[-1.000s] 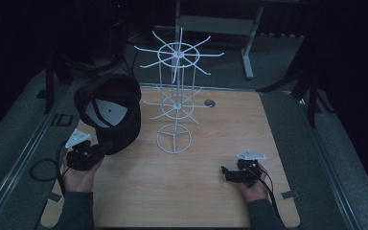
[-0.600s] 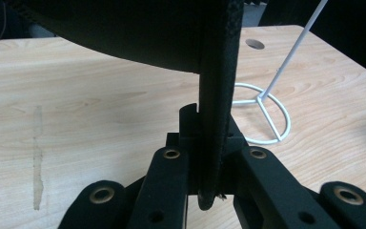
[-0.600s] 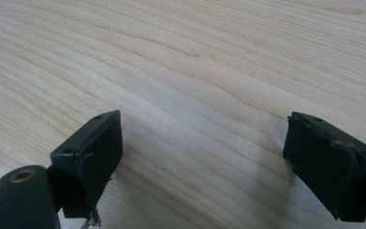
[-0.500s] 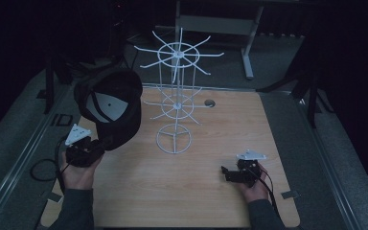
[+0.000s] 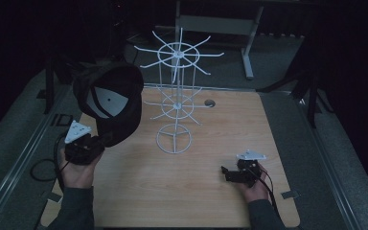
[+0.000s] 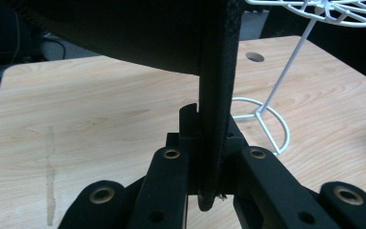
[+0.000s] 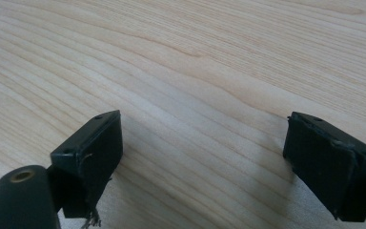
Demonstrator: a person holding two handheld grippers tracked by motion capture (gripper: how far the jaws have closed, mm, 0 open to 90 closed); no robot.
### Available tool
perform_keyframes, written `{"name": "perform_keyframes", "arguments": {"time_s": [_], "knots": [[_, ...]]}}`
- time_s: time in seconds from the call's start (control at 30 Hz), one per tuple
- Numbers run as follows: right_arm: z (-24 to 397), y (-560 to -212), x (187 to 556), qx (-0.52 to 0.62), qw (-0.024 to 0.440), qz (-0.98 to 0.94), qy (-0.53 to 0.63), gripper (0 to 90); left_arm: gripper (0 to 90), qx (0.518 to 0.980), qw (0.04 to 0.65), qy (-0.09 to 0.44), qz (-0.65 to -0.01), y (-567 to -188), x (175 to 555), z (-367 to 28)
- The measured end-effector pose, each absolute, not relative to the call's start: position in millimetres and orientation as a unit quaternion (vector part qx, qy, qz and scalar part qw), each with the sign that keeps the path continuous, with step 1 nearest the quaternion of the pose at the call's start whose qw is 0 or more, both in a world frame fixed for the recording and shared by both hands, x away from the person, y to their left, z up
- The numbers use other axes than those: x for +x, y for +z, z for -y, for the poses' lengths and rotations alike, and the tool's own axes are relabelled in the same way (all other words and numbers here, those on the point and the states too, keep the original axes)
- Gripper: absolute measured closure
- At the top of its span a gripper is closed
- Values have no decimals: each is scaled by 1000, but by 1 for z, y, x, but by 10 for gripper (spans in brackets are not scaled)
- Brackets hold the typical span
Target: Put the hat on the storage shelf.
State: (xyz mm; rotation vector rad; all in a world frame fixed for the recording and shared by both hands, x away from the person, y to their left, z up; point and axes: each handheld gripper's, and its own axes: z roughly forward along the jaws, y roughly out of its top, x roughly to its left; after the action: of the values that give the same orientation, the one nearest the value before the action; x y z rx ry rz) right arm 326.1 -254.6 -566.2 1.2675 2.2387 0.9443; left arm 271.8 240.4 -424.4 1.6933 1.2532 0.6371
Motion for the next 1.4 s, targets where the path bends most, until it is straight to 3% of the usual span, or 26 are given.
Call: {"name": "perform_keyframes", "arguments": {"time_s": [1.4], "knots": [[255, -566, 326, 453, 199, -801, 338, 130, 862, 686, 464, 280, -485, -399, 273, -232]]}}
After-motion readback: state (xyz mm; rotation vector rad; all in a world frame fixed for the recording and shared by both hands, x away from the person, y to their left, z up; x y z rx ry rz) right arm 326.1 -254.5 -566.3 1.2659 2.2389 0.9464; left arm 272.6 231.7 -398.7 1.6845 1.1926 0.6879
